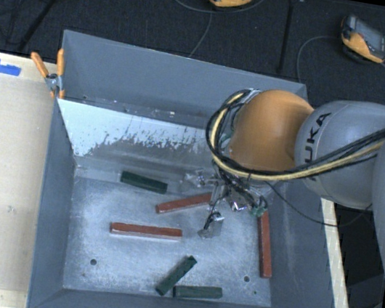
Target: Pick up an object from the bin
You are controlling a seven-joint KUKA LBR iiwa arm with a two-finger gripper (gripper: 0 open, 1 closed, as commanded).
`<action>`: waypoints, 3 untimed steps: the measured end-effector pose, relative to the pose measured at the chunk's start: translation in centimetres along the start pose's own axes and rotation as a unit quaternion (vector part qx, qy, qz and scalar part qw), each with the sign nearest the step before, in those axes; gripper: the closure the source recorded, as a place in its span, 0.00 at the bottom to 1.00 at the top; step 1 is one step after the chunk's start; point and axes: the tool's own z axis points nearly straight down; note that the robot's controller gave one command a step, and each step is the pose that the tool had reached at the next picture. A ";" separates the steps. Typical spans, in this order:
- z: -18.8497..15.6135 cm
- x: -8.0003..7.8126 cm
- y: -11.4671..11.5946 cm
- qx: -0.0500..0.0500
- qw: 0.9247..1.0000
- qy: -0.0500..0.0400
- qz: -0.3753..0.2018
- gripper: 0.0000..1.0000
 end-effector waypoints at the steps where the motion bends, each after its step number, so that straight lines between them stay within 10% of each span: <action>1: 3.7 -0.4 -0.1 -0.001 0.999 0.002 -0.041 0.00; 2: 3.7 -0.4 -0.1 -0.001 0.999 0.001 -0.041 0.00; 3: 3.7 -0.4 -0.1 0.000 0.999 0.000 -0.040 1.00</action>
Offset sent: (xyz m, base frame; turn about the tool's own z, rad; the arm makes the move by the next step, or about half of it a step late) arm 0.0043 -0.0008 -0.0355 -0.0828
